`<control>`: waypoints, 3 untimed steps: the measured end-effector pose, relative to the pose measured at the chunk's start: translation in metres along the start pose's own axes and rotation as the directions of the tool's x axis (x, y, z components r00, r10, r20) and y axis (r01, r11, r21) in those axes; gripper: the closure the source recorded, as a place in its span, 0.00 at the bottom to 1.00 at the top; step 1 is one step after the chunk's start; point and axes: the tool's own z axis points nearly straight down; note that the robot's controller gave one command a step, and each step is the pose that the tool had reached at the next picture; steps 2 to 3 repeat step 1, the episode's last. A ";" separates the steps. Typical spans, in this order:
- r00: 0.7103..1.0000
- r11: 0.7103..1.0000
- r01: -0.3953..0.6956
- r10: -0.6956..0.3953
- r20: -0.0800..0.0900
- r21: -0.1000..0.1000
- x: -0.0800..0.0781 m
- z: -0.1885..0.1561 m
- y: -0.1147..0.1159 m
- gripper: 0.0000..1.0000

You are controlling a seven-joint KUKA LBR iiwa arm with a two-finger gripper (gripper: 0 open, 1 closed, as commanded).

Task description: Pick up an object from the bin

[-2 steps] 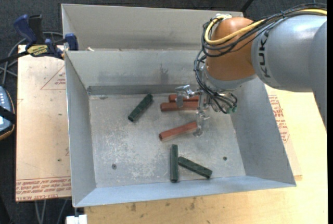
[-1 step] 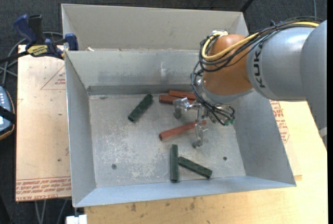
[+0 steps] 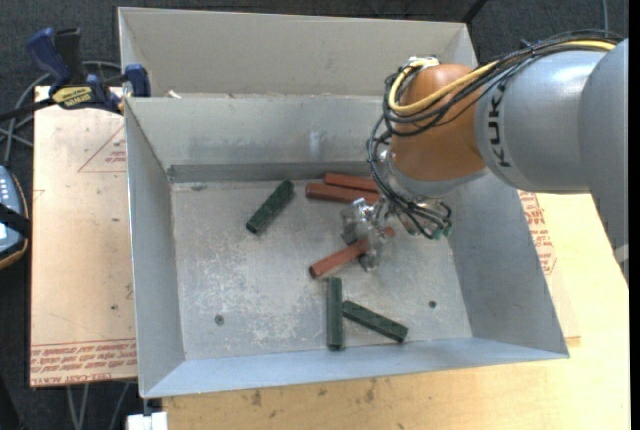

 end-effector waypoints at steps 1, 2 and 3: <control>0.996 0.996 0.084 -0.084 0.009 0.005 0.013 -0.171 0.008 1.00; 0.996 0.996 0.084 -0.084 0.009 0.005 0.013 -0.171 0.008 1.00; 0.996 0.996 0.084 -0.084 0.009 0.005 0.013 -0.171 0.008 1.00</control>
Offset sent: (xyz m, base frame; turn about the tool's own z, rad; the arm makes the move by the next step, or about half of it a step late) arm -0.0174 0.0019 0.1656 -0.0864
